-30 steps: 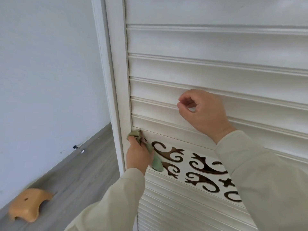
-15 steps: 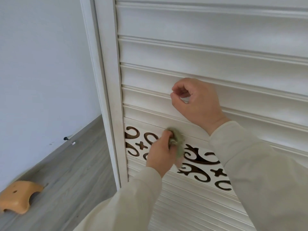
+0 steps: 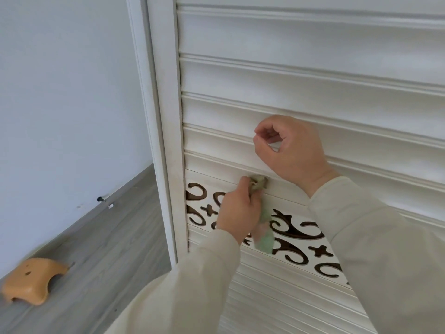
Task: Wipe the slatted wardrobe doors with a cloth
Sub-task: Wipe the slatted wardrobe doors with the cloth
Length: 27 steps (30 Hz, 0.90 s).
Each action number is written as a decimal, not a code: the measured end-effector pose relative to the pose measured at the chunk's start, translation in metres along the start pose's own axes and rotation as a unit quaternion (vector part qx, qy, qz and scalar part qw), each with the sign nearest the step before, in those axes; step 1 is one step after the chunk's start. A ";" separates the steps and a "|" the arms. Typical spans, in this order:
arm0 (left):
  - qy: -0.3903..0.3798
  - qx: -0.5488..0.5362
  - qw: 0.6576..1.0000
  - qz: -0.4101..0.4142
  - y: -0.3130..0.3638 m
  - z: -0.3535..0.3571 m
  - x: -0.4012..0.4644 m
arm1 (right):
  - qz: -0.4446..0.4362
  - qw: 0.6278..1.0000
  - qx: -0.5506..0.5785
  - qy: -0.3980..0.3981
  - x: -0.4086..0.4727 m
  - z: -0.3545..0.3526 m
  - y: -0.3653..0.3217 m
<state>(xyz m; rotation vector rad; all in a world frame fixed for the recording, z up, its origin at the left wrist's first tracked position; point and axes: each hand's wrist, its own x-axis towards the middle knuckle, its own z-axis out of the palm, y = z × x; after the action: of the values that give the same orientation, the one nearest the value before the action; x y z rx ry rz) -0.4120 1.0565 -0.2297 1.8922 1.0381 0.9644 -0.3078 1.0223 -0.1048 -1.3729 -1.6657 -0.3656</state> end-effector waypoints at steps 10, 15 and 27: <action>0.196 -0.089 0.972 -0.089 -0.023 -0.062 0.032 | 0.016 1.000 -0.008 0.002 -0.001 0.000 0.001; 0.398 -0.113 0.909 0.051 0.010 -0.112 0.061 | 0.031 0.998 -0.026 0.048 0.002 0.012 -0.007; 0.169 -0.030 0.961 -0.215 -0.069 -0.098 0.032 | 0.039 0.999 -0.018 0.025 0.003 0.009 -0.008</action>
<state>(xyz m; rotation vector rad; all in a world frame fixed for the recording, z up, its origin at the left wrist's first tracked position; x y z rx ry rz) -0.5066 1.1366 -0.2391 1.3917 1.5252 1.0601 -0.3189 1.0281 -0.1054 -1.4395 -1.5661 -0.3822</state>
